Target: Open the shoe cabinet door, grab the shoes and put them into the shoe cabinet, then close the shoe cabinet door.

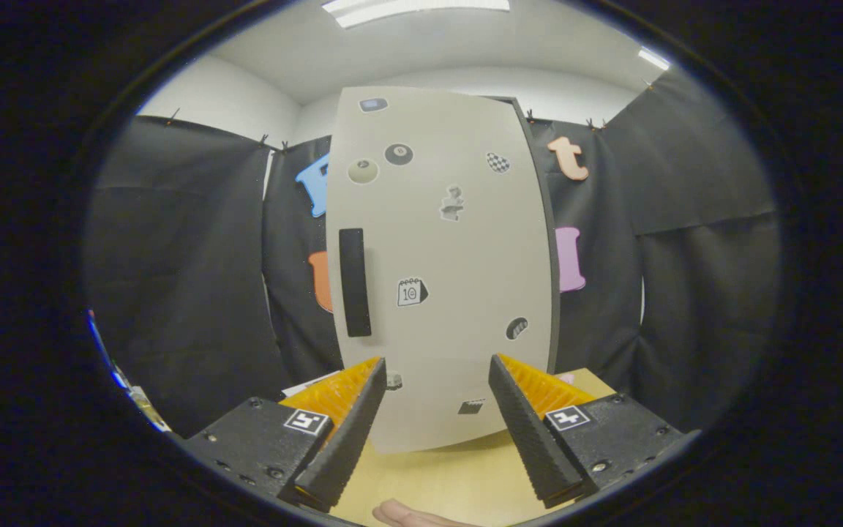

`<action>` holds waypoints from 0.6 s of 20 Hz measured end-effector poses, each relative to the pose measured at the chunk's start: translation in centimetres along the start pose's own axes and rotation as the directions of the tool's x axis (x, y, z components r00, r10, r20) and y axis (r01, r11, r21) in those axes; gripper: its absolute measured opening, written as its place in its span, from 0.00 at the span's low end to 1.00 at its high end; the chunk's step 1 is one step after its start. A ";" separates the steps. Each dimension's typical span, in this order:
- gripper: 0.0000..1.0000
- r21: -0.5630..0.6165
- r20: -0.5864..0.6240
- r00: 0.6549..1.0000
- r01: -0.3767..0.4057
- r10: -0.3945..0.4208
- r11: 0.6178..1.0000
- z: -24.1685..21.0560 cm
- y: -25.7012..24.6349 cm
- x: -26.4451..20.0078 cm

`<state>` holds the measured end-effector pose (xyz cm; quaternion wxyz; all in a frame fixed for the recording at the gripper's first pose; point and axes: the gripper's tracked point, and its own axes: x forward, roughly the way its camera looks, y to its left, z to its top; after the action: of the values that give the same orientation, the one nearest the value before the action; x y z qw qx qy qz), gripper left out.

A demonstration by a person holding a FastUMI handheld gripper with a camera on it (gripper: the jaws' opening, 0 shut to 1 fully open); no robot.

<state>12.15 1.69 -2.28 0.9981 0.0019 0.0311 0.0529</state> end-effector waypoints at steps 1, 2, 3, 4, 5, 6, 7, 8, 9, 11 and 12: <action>0.93 -0.005 0.006 1.000 -0.003 0.003 1.000 0.0 -0.1 -1.0; 0.94 -0.009 0.014 1.000 -0.012 0.012 1.000 0.0 -0.1 -2.0; 0.94 -0.011 0.036 0.999 -0.007 0.007 1.000 0.1 -0.5 -3.1; 0.95 -0.013 0.053 0.999 0.012 -0.011 1.000 0.3 -1.1 -4.0; 0.95 -0.014 0.067 0.997 0.032 -0.031 0.999 0.2 -1.7 -4.9; 0.95 -0.007 0.075 0.996 0.052 -0.051 0.999 0.1 -2.3 -5.9; 0.95 0.005 0.080 0.995 0.064 -0.064 0.998 0.1 -2.7 -6.9; 0.95 0.010 0.088 0.993 0.079 -0.079 0.997 0.1 -3.1 -7.7; 0.95 0.005 0.101 0.991 0.089 -0.089 0.996 0.4 -3.4 -8.6; 0.95 -0.019 0.107 0.990 0.095 -0.092 0.995 0.3 -3.6 -10.6; 0.97 -0.021 0.109 0.989 0.098 -0.095 0.995 -0.1 -3.8 -11.4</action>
<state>1.21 -3.26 -1.65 0.9997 -0.0101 -0.0234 0.0047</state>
